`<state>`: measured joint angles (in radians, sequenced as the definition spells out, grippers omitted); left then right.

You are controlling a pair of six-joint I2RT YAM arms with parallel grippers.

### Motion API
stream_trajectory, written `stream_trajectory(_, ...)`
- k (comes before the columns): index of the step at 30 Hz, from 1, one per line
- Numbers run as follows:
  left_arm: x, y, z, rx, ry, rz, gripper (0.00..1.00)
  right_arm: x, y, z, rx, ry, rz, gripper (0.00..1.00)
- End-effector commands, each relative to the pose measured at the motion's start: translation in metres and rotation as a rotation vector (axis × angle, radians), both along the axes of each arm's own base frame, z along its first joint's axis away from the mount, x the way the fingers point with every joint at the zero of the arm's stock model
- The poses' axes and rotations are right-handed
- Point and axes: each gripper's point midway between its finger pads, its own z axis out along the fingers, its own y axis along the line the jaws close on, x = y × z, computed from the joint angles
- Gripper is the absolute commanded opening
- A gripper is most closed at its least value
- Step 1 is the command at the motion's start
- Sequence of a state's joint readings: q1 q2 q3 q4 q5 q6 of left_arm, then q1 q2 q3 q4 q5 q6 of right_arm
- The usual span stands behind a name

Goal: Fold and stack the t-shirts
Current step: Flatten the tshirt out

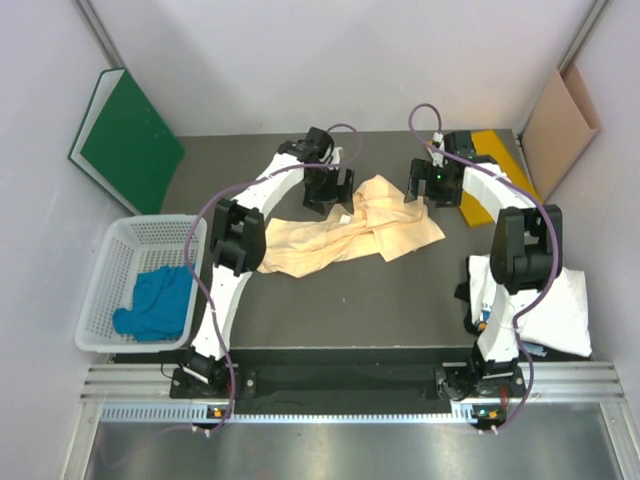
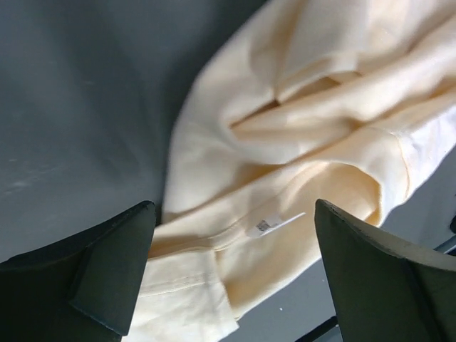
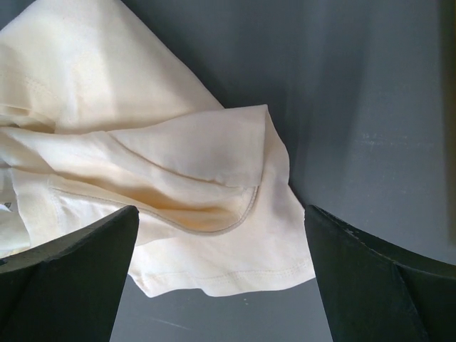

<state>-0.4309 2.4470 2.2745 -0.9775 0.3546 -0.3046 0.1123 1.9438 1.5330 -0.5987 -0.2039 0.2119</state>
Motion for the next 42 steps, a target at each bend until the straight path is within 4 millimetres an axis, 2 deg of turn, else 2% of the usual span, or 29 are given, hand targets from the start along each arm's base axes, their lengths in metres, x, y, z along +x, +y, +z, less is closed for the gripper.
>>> stream_trajectory(1,-0.008,-0.002,0.016,-0.018,-0.042,-0.057,0.98,0.012,0.014,0.037,0.042,-0.105,0.015,1.00)
stream_trajectory(4,-0.006,-0.004,0.009,-0.018,-0.041,-0.071,0.93,0.012,0.020,0.036,0.055,-0.101,0.017,1.00)
stream_trajectory(7,0.003,-0.001,0.002,0.009,-0.060,-0.065,0.07,0.012,0.025,0.035,0.058,-0.102,0.022,1.00)
stream_trajectory(8,0.007,0.003,0.006,0.023,-0.075,-0.053,0.00,0.012,0.027,0.035,0.059,-0.103,0.024,1.00)
stream_trajectory(9,0.010,0.007,0.010,0.039,-0.095,-0.049,0.00,0.011,0.028,0.035,0.058,-0.103,0.026,1.00)
stream_trajectory(10,0.017,0.017,0.026,0.075,-0.152,-0.018,0.00,0.010,0.029,0.036,0.059,-0.103,0.022,1.00)
stream_trajectory(12,0.028,0.032,0.044,0.109,-0.231,0.031,0.00,0.009,0.032,0.038,0.065,-0.114,0.022,1.00)
stream_trajectory(13,0.037,0.048,0.075,0.128,-0.315,0.084,0.00,0.009,0.034,0.040,0.074,-0.119,0.016,1.00)
stream_trajectory(15,0.048,0.061,0.097,0.117,-0.406,0.162,0.00,0.008,0.040,0.043,0.093,-0.134,0.018,1.00)
stream_trajectory(16,0.050,0.076,0.130,0.098,-0.481,0.214,0.00,0.008,0.044,0.045,0.104,-0.138,0.020,0.99)
stream_trajectory(17,0.055,0.082,0.130,0.085,-0.518,0.240,0.00,0.007,0.051,0.045,0.115,-0.137,0.033,1.00)
stream_trajectory(19,0.056,0.093,0.144,0.059,-0.534,0.278,0.00,0.005,0.064,0.048,0.133,-0.133,0.070,1.00)
stream_trajectory(20,0.055,0.093,0.144,0.050,-0.527,0.274,0.00,0.005,0.081,0.052,0.133,-0.139,0.110,0.99)
stream_trajectory(22,0.053,0.093,0.135,0.067,-0.484,0.265,0.00,-0.003,0.095,0.050,0.095,-0.114,0.168,1.00)
stream_trajectory(23,0.051,0.091,0.129,0.065,-0.464,0.256,0.00,-0.002,0.113,0.053,0.082,-0.119,0.215,1.00)
stream_trajectory(25,0.047,0.088,0.117,0.058,-0.428,0.249,0.00,-0.005,0.125,0.056,0.027,-0.109,0.271,1.00)
stream_trajectory(26,0.047,0.089,0.114,0.059,-0.420,0.248,0.00,-0.011,0.140,0.047,0.010,-0.087,0.309,1.00)
stream_trajectory(29,0.043,0.090,0.107,0.073,-0.403,0.236,0.00,-0.019,0.159,0.042,-0.034,-0.077,0.361,1.00)
stream_trajectory(32,0.040,0.091,0.099,0.085,-0.385,0.227,0.00,-0.022,0.166,0.033,-0.083,-0.058,0.359,1.00)
stream_trajectory(38,0.035,0.092,0.094,0.087,-0.372,0.225,0.00,-0.012,0.144,0.010,-0.254,-0.019,0.262,0.98)
stream_trajectory(41,0.034,0.092,0.093,0.091,-0.370,0.223,0.00,-0.009,0.126,0.002,-0.363,-0.003,0.216,0.95)
stream_trajectory(42,0.034,0.093,0.091,0.095,-0.368,0.223,0.00,-0.010,0.122,-0.002,-0.384,0.010,0.212,0.88)
